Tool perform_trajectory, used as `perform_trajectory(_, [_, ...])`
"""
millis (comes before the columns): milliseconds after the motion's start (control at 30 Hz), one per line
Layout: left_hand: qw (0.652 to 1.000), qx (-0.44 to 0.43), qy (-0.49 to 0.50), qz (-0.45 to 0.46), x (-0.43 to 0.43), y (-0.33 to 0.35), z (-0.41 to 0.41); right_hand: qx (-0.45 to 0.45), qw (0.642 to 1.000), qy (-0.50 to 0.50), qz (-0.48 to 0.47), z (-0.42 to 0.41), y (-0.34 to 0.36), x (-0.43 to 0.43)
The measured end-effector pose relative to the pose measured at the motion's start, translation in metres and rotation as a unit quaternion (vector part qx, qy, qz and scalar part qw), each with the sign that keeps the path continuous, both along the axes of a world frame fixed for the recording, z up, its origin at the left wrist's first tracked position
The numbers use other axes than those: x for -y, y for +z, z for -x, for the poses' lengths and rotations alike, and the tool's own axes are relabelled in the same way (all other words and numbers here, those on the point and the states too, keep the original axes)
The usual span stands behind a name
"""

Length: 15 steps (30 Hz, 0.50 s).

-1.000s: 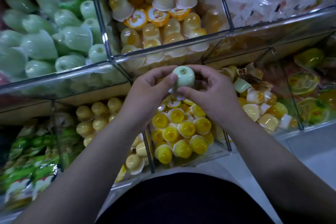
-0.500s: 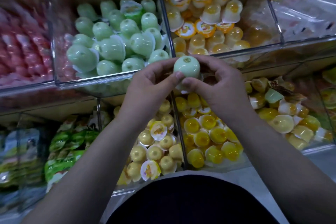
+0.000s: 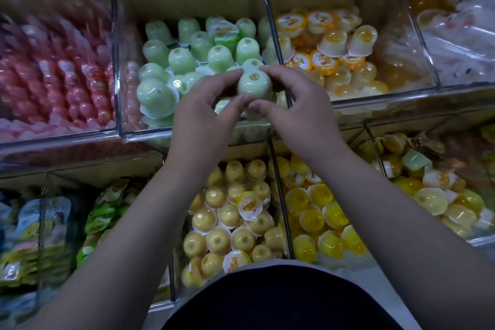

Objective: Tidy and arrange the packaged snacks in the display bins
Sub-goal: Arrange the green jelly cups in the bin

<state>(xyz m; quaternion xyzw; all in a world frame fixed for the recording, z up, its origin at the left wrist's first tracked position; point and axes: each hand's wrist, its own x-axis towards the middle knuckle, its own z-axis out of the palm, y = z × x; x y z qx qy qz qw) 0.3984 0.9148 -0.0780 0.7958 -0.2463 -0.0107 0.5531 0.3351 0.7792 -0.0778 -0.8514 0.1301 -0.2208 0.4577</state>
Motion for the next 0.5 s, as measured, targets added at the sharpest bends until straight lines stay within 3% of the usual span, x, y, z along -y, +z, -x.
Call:
perform_trajectory(267, [0.994, 0.057, 0.028, -0.084, 0.004, -0.009, -0.016, -0.059, 0.991, 0.021, 0.115, -0.026, -0.014, -0.004])
perform_trajectory(500, [0.996, -0.009, 0.006, -0.091, 0.005, -0.004, -0.021, -0.079, 0.985, 0.048, 0.145, -0.024, -0.019, 0.006])
